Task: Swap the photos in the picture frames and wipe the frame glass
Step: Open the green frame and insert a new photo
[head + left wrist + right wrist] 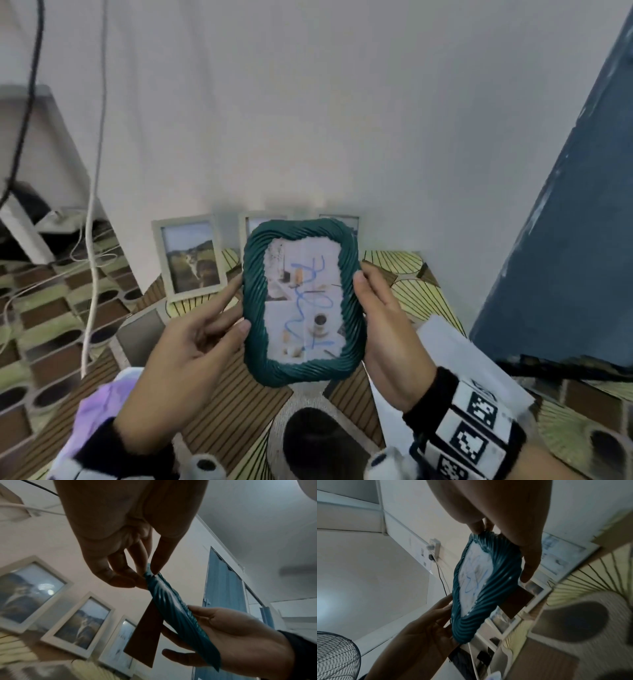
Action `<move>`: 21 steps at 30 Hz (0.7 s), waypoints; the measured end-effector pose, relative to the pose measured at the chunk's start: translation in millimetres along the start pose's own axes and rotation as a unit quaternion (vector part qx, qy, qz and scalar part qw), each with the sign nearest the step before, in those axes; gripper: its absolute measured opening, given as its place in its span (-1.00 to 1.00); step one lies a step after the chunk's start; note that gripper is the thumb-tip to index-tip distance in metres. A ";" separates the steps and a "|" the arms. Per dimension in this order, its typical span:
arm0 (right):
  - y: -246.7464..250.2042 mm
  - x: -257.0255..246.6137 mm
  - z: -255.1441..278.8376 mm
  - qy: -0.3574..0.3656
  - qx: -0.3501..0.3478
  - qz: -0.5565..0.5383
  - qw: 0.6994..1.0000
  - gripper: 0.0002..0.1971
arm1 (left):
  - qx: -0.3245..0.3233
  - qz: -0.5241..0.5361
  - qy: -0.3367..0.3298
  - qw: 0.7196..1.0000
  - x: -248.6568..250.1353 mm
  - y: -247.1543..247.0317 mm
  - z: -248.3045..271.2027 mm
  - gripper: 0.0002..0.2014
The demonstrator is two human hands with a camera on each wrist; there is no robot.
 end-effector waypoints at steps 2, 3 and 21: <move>0.6 15.3 8.5 -0.037 -0.007 -0.010 0.999 -0.71 | 0.003 0.007 0.033 0.999 -6.1 1.8 17.7 -0.46; 1.8 21.9 12.1 -0.054 -0.008 -0.014 0.998 -0.71 | 0.005 0.007 0.045 0.999 -9.4 2.6 24.8 -0.46; 33.0 82.3 38.4 -0.293 0.062 -0.022 0.954 -0.76 | -0.154 -0.147 0.118 0.970 -75.8 -0.7 52.5 -0.51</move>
Point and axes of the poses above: each hand's wrist, its own z-axis away from the middle knuckle, its own y-axis out of the back of the hand, x = y × z, the point moved 1 cm from there along -z, towards the middle knuckle, and after that the axes turned 4 degrees about -z, right-handed, at the moved point
